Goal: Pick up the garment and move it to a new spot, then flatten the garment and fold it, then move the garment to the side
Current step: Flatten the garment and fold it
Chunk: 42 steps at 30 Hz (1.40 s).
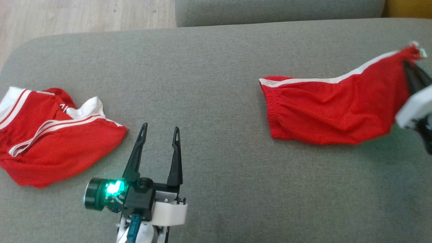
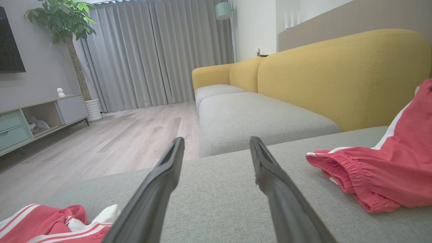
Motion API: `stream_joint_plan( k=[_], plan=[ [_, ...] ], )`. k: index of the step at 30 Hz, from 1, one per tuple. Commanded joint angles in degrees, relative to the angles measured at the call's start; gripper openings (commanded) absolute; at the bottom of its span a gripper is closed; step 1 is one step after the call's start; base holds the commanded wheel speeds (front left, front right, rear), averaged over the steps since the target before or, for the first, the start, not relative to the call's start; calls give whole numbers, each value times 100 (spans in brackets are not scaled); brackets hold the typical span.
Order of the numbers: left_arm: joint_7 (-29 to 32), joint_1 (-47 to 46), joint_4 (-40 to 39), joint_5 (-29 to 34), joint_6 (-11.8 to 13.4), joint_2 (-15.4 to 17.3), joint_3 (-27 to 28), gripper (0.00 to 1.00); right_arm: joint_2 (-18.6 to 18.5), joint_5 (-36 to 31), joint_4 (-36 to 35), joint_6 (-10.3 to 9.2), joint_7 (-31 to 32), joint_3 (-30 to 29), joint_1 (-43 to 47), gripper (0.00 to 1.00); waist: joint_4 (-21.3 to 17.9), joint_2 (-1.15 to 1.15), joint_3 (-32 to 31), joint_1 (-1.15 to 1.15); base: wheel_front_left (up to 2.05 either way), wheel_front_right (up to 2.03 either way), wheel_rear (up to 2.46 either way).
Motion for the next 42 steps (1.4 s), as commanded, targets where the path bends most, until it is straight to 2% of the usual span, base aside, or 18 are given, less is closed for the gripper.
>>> stream_joint_plan(
  k=[1,6,11,12,13,14,18,23,28,34,42],
  plan=[
    [-29,-62,-169,63,-26,1,227,100,-28,80,-366,-4,55,80,-42,0,14,0,-9,0,0,0,0],
    [-29,-22,-201,61,-63,-49,286,100,393,231,-1679,-4,545,113,180,0,139,0,10,0,0,0,0],
    [-29,-55,-208,52,-134,-142,268,100,1017,146,-2372,-4,1101,337,508,0,333,0,111,0,0,0,0],
    [-29,-64,-198,47,-152,-159,261,100,1149,144,-2413,-4,1181,419,588,20,373,0,123,0,0,0,0],
    [-29,-77,-185,43,-169,-176,256,100,1262,125,-2423,-4,1258,499,667,72,414,0,133,0,0,0,0],
    [-29,-88,-172,40,-183,-191,252,100,1357,99,-2438,-4,1295,555,734,100,453,0,140,0,0,0,0],
    [-29,-101,-145,25,-208,-236,289,100,1532,-9,-2629,-4,1043,359,917,100,551,0,113,0,0,0,0],
    [-29,54,-156,25,-221,-258,383,100,1371,-441,-2975,-4,313,-582,1326,100,558,0,-123,0,0,0,0],
    [-29,379,-157,40,-195,-228,548,100,1277,-640,-2903,-4,-538,-1343,2057,100,434,0,-533,0,0,0,0],
    [-29,786,-136,17,-233,-210,704,100,1309,-891,-2619,-4,-1286,-1501,2929,100,302,0,-907,0,0,0,0],
    [-29,1198,-31,-37,-316,-207,933,100,1532,-1331,-2823,-4,-1444,-1131,3620,100,80,0,-1135,0,0,0,0]
  ],
)
